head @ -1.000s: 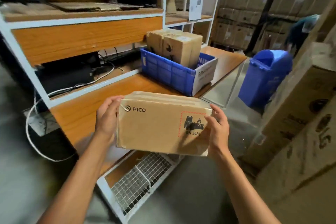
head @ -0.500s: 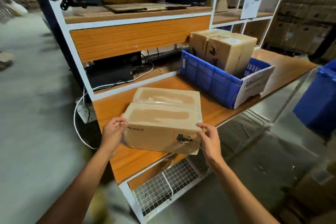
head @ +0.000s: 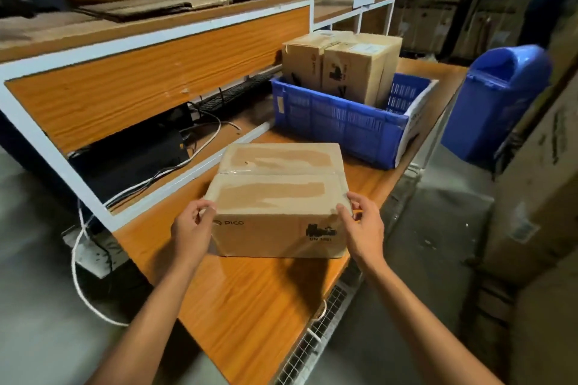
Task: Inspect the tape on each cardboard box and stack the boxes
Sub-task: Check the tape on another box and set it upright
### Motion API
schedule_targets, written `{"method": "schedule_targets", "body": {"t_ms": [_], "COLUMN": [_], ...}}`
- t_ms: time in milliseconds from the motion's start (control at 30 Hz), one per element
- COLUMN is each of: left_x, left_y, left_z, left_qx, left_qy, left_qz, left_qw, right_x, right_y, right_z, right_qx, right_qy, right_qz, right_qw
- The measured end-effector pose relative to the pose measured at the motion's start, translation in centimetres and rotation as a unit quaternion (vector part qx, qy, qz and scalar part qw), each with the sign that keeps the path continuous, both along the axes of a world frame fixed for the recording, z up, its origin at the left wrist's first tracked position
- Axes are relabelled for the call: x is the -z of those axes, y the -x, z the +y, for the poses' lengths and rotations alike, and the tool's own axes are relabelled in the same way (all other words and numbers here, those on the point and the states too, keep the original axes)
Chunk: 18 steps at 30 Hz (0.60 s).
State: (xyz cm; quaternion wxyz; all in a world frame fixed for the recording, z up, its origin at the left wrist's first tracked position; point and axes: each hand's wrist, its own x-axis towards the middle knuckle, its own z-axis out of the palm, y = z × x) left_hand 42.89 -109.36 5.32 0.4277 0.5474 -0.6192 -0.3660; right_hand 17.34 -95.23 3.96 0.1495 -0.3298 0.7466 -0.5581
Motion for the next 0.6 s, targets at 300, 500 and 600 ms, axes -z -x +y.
{"method": "schedule_targets", "body": {"t_ms": [300,500,600], "left_x": [-0.4,-0.2,0.8], "left_y": [-2.3,-2.7,-2.3], "left_z": [-5.9,-4.3,-2.7], "left_qx": [0.036,0.176,0.244], "left_qy": [0.090,0.324,0.308], "left_qz": [-0.174,-0.223,-0.219], "left_qw": [0.980,0.903,0.893], "right_x": [-0.1,-0.4,0.2], "right_y": [-4.3,-5.8,-6.3], "right_z": [-1.6,-2.1,-3.1], "right_qx": [0.149,0.006,-0.071], "right_qy": [-0.029,-0.062,-0.047], "right_qz": [-0.017,0.384,0.404], "right_qw": [0.988,0.921,0.911]}}
